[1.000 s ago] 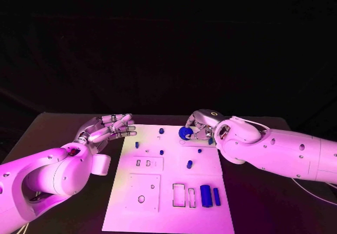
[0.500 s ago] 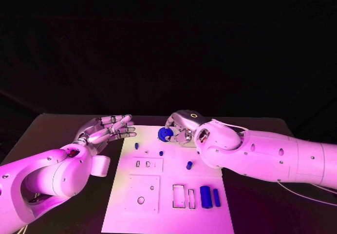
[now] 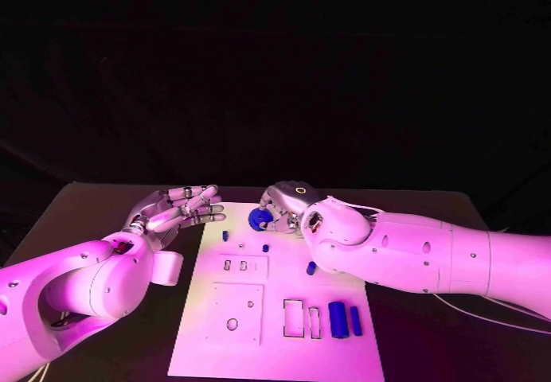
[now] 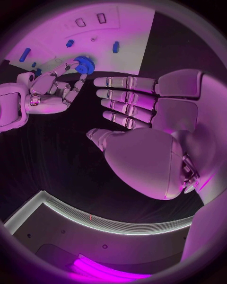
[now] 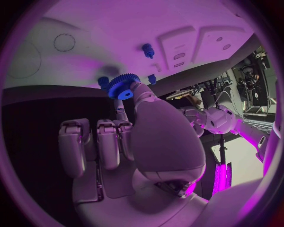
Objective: Assemble the parts on the task board
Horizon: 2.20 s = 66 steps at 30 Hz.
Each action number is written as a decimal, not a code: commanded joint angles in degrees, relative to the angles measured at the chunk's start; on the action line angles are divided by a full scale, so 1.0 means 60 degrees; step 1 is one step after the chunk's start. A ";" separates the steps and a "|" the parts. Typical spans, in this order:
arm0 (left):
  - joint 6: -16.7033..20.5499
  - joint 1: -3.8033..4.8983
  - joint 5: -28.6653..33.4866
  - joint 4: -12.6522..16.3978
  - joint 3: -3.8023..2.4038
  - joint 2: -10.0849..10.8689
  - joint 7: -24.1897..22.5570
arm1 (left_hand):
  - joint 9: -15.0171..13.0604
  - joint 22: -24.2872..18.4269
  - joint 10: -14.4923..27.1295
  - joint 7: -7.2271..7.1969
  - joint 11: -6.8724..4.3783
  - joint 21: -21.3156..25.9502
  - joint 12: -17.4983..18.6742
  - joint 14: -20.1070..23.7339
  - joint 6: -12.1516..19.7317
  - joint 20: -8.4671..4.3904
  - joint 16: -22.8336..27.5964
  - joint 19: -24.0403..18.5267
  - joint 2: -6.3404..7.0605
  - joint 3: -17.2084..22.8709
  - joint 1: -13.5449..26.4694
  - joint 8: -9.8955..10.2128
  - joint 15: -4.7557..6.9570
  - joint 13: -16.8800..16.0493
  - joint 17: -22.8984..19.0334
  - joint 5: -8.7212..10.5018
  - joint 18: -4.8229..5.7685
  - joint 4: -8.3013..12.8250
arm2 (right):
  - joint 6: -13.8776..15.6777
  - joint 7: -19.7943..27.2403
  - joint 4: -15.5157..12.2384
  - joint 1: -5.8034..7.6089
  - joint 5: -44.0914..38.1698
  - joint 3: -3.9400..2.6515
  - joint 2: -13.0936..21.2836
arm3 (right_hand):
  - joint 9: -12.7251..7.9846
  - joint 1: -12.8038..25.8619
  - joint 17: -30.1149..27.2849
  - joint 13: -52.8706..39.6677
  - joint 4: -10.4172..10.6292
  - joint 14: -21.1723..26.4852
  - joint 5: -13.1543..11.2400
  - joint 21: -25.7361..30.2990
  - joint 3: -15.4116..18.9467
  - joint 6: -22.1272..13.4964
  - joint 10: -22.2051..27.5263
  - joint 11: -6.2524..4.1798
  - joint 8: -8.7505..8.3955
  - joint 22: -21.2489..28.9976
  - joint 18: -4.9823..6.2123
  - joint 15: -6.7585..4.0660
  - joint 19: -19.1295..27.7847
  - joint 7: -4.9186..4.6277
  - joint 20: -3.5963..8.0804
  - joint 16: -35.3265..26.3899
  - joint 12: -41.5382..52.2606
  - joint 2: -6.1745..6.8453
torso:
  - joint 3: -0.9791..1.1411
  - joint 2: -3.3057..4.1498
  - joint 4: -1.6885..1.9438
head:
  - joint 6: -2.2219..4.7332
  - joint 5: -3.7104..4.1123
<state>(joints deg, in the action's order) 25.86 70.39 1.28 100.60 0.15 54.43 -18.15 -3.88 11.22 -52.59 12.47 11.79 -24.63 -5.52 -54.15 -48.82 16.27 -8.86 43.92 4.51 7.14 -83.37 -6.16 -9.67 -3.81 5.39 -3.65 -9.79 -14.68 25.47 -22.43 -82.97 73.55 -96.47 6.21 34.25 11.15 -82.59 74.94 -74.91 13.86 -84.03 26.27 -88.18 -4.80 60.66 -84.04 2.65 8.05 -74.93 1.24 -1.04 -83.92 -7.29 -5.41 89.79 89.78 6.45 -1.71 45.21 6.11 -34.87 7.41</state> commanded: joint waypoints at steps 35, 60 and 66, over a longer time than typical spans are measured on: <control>-0.0050 0.0007 0.0011 0.0005 -0.0007 -0.0022 -0.0087 | 0.0014 0.0012 0.0023 0.0383 0.0045 -0.0040 0.0060 0.0065 0.0006 0.0001 0.0074 -0.0102 -0.0042 -0.0006 -0.0029 0.0060 -0.0021 0.0008 -0.0008 0.0050 -0.0054 0.0080 | -0.0394 -0.0140 0.0455 -0.0150 -0.0234 0.0018 -0.0340 | -0.0154 0.1111 0.2511 -0.2515 0.0467 -0.0994 -0.2075 0.0040 0.0129 -0.0628 -0.0993 0.0245 -0.0535 -0.2143 -0.0092 0.0191 -0.0716 -0.0239 -0.0121 0.0036 0.0036 0.0353 | 0.0010 -0.0008 -0.0024 | -0.0042 -0.0021; -0.0040 0.0007 0.0011 -0.0016 -0.0007 -0.0035 -0.0075 | 0.0013 0.0012 0.0028 0.0385 0.0049 -0.0041 0.0069 0.0072 0.0009 0.0003 0.0081 -0.0123 -0.0046 -0.0004 -0.0034 0.0068 -0.0024 0.0007 -0.0008 0.0050 -0.0051 0.0087 | -0.0985 -0.0006 0.0569 -0.0149 0.0306 0.0021 -0.0320 | -0.0082 0.1840 0.2511 -0.2515 0.0463 -0.0994 -0.1784 0.0004 0.0013 -0.0448 -0.0993 0.0240 -0.0553 -0.2196 -0.0105 0.0203 -0.0753 -0.0216 -0.0165 0.0036 0.0036 0.0215 | 0.0019 -0.0006 -0.0008 | -0.0043 -0.0064; -0.0033 0.0007 0.0011 -0.0018 -0.0007 -0.0034 -0.0067 | 0.0013 0.0012 0.0028 0.0385 0.0049 -0.0041 0.0069 0.0072 0.0009 0.0003 0.0081 -0.0123 -0.0046 -0.0004 -0.0034 0.0068 -0.0024 0.0007 -0.0008 0.0050 -0.0051 0.0087 | -0.1034 0.0010 0.0589 -0.0148 0.0376 0.0022 -0.0322 | -0.0080 0.1842 0.2511 -0.2515 0.0463 -0.0994 -0.1756 -0.0006 0.0004 -0.0443 -0.0993 0.0238 -0.0554 -0.2206 -0.0108 0.0202 -0.0761 -0.0214 -0.0163 0.0036 0.0036 0.0215 | 0.0016 -0.0007 -0.0023 | -0.0062 -0.0052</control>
<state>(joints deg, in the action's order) 25.91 70.39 1.28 100.41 0.15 54.34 -18.15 -3.88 11.24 -52.59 12.47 11.79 -24.63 -5.30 -53.98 -48.82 16.28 -8.64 43.52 4.52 6.97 -83.37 -5.93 -9.84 -3.84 5.39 -3.65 -9.79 -14.51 21.26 -22.47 -79.69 72.84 -94.91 6.19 32.30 10.68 -71.94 74.90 -74.93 16.53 -83.92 15.43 -88.17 -4.46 57.58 -83.98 3.85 4.62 -74.93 1.25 0.10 -84.12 -8.52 -6.05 89.78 89.78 7.70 -1.61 45.18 6.02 -35.16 7.04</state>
